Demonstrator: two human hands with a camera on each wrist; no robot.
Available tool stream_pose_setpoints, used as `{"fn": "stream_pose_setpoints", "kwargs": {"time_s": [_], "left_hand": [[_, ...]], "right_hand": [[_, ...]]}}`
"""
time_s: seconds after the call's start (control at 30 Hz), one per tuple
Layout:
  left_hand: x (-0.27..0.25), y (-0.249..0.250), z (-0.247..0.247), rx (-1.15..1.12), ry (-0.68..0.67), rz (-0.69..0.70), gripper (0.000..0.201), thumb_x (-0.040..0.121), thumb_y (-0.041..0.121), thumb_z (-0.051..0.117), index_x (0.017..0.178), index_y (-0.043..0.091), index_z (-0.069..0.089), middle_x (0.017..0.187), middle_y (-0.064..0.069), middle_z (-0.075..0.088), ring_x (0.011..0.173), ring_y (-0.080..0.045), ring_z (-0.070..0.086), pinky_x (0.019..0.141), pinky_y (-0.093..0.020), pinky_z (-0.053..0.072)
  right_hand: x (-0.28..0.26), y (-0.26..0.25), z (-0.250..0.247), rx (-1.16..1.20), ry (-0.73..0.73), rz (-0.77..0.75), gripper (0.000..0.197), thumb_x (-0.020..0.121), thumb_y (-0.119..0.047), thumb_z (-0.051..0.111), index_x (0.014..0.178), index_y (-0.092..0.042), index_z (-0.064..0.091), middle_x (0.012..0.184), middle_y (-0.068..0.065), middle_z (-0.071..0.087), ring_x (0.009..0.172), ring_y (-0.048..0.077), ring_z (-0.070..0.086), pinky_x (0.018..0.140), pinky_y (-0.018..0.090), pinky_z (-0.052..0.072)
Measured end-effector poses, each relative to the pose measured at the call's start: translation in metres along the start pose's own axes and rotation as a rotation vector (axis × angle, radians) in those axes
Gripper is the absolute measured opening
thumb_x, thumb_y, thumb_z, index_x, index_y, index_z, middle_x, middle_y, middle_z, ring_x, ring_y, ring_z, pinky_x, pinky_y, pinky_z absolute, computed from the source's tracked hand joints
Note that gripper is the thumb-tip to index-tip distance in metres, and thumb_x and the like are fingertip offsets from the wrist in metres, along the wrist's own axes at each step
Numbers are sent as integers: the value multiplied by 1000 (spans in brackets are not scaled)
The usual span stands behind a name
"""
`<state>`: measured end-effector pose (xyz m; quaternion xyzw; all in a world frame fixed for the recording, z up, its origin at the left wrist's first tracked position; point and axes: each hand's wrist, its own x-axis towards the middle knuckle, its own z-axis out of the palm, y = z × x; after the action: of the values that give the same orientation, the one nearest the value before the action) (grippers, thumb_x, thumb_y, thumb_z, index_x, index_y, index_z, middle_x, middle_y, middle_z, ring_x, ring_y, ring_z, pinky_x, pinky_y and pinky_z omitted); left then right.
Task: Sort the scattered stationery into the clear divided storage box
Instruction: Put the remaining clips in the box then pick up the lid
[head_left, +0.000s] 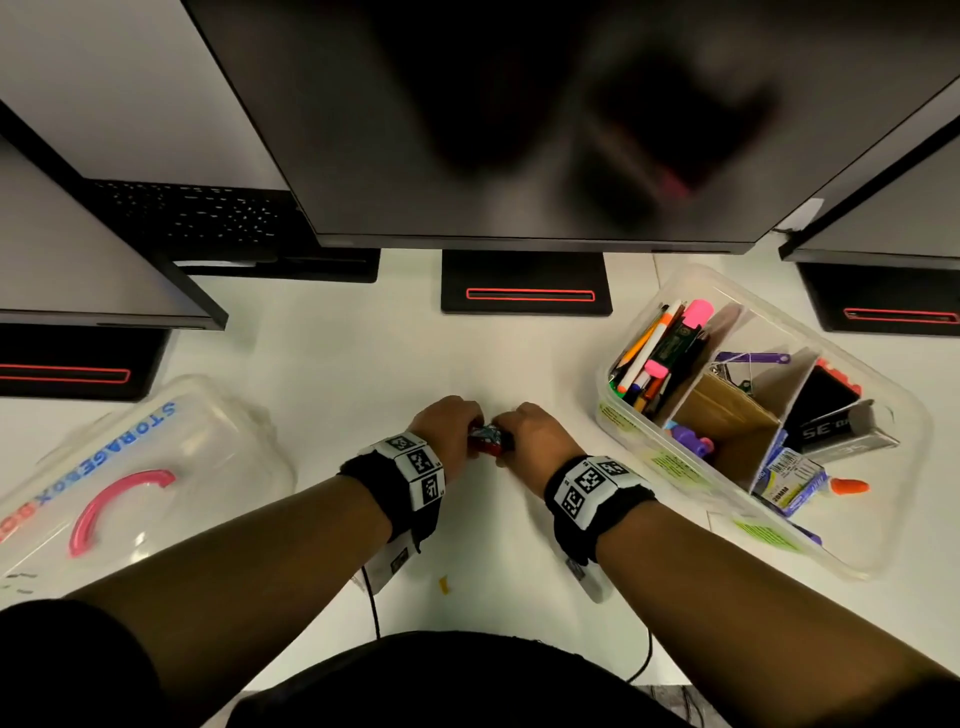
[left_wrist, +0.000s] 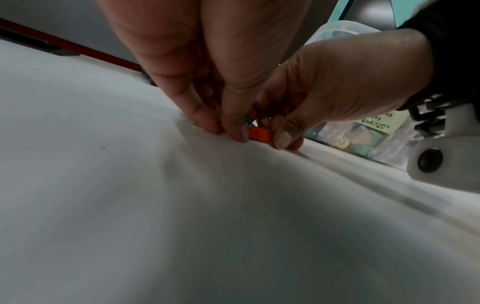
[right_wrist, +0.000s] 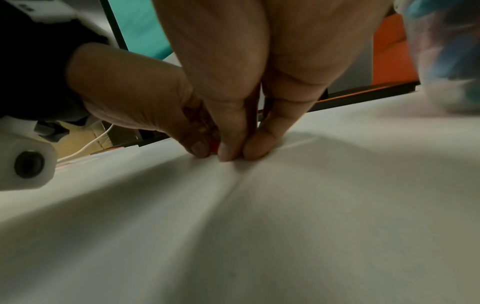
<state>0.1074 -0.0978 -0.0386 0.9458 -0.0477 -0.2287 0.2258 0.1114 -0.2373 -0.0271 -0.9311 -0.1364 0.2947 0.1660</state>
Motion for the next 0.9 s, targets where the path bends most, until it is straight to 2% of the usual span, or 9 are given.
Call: {"fn": "stream_pose_setpoints", "kwargs": {"time_s": [0.23,0.3,0.37,0.47,0.67,0.77,0.9], "left_hand": [[4,2,-2,8,-43,51,19,85,17,62,102,10,63,106,-10,59,96,-26,59,75,-27,43],[3,2,-1,15,-49,53,17,86,18,60,101,11,62,107,-10,58,96,-26,59,74,-26,41],[2,2,1,22,-58,50,16,87,19,57,100,10,59,106,-10,57,96,-27,58,77,-29,43],[1,5,-1,14,-60,50,14,87,18,55,97,9,58,104,-11,58,95,-27,58,79,-33,46],[-2,2,0,-77,-23,27,14,87,17,55,99,10,52,100,-10,62,81,-21,51,72,-28,40],[-4,2,-1,-90,-33,16,19,87,16,55,106,10,54,104,-8,63,89,-24,57,77,-28,43],[-5,4,-3,-24,-69,43,17,89,17,55,101,8,61,106,-11,64,98,-26,59,80,-30,44]], "right_hand": [[6,-1,8,76,66,51,25,83,-14,65,107,-6,63,110,15,58,99,29,58,76,21,36],[7,-2,10,79,77,59,23,83,-14,64,105,-5,62,111,15,57,99,28,58,78,24,39],[7,-4,11,74,85,64,23,84,-14,63,105,-4,60,112,14,55,100,29,57,82,28,42],[7,-7,11,82,109,42,19,84,-10,59,102,-2,58,111,15,53,96,32,58,81,32,45],[5,-8,7,76,102,59,21,86,-13,58,105,-5,57,110,14,60,100,29,58,79,28,41],[5,-10,7,43,72,85,24,88,-14,55,110,-6,58,114,13,62,105,28,58,83,28,42],[3,-13,8,13,41,100,24,91,-15,50,110,-5,61,116,13,62,108,27,57,87,29,42]]}}
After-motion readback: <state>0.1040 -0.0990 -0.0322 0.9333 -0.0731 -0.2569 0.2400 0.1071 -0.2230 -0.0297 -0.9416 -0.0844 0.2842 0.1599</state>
